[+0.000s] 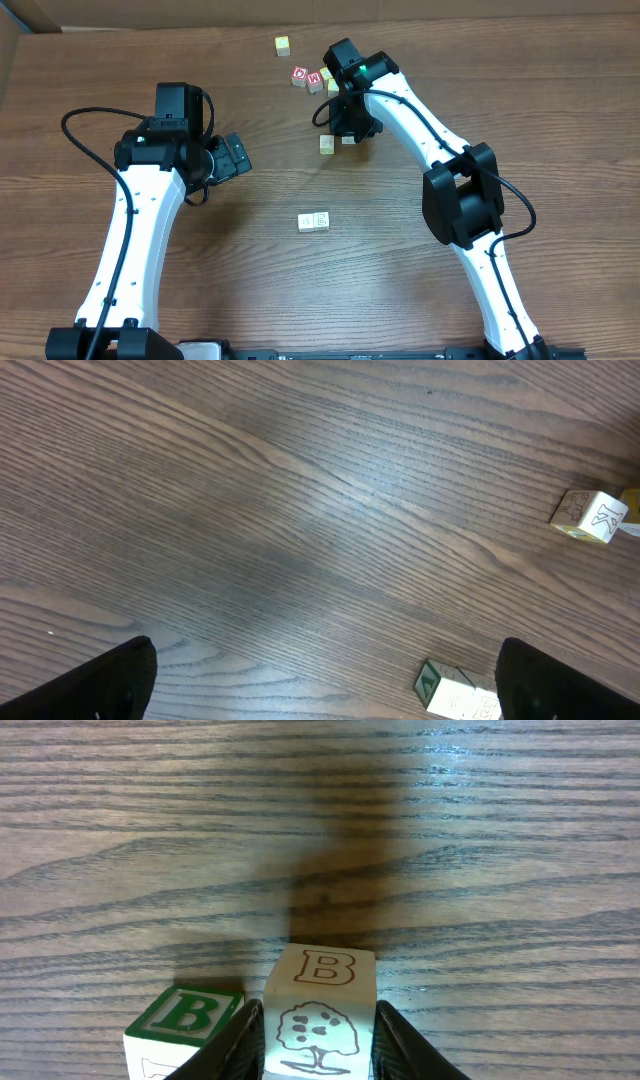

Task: Flip 4 blocks

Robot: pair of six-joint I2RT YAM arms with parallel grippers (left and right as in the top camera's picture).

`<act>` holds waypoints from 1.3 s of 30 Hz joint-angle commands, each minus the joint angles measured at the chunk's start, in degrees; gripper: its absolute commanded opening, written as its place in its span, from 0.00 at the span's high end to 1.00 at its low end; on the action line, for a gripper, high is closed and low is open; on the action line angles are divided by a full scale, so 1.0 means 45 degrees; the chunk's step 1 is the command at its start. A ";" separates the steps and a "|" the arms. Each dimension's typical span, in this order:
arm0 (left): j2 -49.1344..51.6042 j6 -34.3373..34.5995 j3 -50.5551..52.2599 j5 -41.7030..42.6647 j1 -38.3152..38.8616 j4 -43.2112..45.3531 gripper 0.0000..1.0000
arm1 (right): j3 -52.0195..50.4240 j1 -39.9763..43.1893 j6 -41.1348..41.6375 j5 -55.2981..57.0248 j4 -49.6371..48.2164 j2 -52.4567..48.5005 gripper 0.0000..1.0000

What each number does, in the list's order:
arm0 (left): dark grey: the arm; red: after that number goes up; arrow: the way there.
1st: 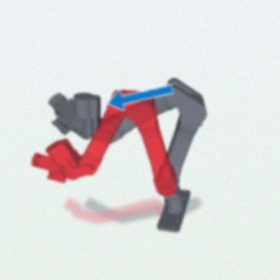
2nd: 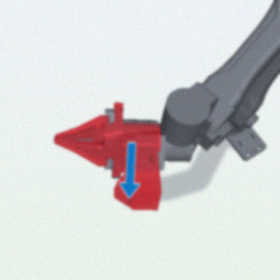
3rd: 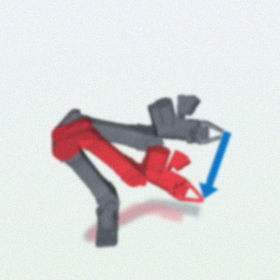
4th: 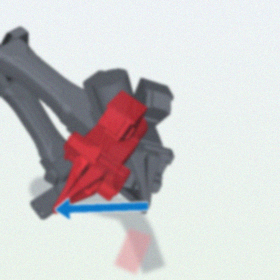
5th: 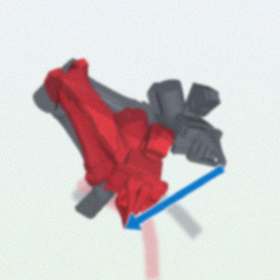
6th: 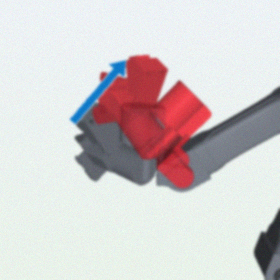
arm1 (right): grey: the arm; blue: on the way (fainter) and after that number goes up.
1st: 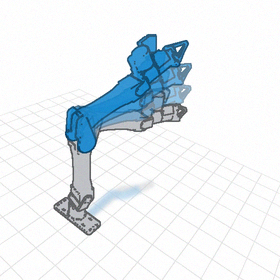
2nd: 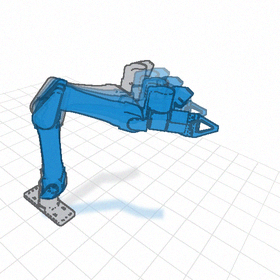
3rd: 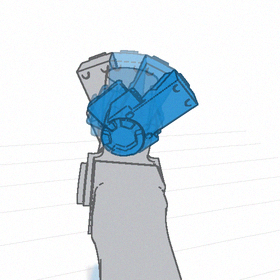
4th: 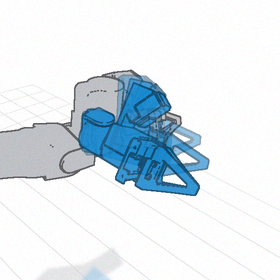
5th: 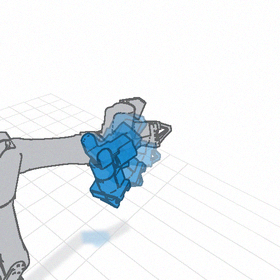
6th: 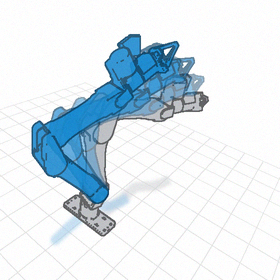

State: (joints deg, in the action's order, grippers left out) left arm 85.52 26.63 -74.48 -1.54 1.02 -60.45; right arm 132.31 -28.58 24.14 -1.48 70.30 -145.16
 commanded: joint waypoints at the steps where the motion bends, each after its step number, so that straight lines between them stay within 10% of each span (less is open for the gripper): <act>1: -0.0005 -0.0058 -0.0136 -0.0029 -0.0053 0.0005 0.00 | 0.0049 0.0019 0.0029 0.0112 0.0073 -0.0097 0.65; 39: -0.0005 -0.0058 -0.0136 -0.0029 -0.0053 0.0010 0.00 | -0.0860 -0.3060 0.2647 -0.0393 0.5950 0.2618 0.72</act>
State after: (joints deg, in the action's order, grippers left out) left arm 85.52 26.63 -74.48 -1.54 1.02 -60.42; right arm 129.88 -41.56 33.98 -2.85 97.06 -134.52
